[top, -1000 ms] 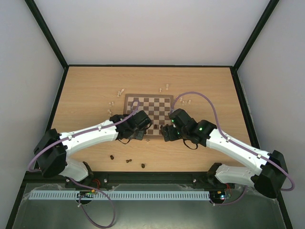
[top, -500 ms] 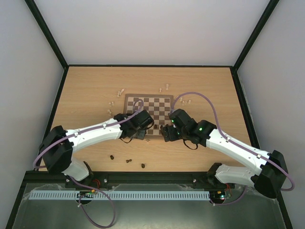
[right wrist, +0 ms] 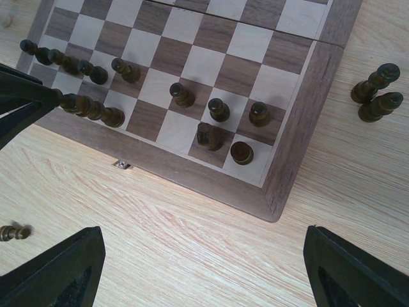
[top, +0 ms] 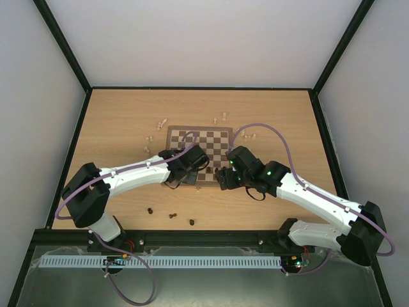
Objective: Set up the chess pieces on the board
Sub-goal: Place the chess piece on the chessboard.
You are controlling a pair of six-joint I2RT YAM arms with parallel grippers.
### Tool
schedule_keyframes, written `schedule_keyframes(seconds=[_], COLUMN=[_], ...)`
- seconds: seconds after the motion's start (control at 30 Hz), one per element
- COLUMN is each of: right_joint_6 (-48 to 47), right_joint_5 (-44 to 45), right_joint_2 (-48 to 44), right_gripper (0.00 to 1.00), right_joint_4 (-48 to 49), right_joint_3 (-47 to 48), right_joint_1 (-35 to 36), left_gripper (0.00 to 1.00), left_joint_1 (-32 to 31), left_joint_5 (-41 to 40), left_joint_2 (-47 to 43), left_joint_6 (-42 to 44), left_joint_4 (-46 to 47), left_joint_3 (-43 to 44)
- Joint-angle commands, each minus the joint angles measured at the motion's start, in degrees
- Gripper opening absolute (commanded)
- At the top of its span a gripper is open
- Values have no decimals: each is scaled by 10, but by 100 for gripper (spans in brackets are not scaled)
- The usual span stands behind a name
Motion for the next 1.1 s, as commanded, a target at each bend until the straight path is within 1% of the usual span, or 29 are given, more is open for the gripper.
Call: schedule_keyframes(seconds=[0.0,0.37,0.47,0.67,0.73,0.8,0.9,0.97,1.0,1.07], right_joint_6=[0,-1,-1,-1,-1,0,1,5,6,10], right_joint_5=[5,5,5,4,5,7,11,22,27,40], right_joint_2=[-9,-8,-8,-9,-9,-9,-6,-7,-8,-10], right_gripper=[86,86,86,86,86,86,86,86,87,89], right_joint_4=[-13,-11,-11,-11,-11,-11,-14,-16,-18,-21], right_joint_3=[-8,-10,-11,-10,-11,-11,-8,-6,-4,-1], right_joint_1=[-3,-2,-2,-2,-2,-2,-2,-2,-2,-3], left_gripper=[14,19,23,27,31,37,45,50,56,62], left_joint_1=[6,8,8,9,9,9,9,8,9,8], left_joint_5=[-8,-7,-6,-7,-7,-8,-11,-14,-12,-3], left_joint_2=[5,18,19,15,6,-10,-47,-78,-100,-147], left_joint_6=[7,10,10,9,8,9,10,11,11,12], left_joint_4=[9,17,19,17,13,11,-2,-10,-11,-2], left_joint_3=[6,4,3,4,7,12,22,24,19,3])
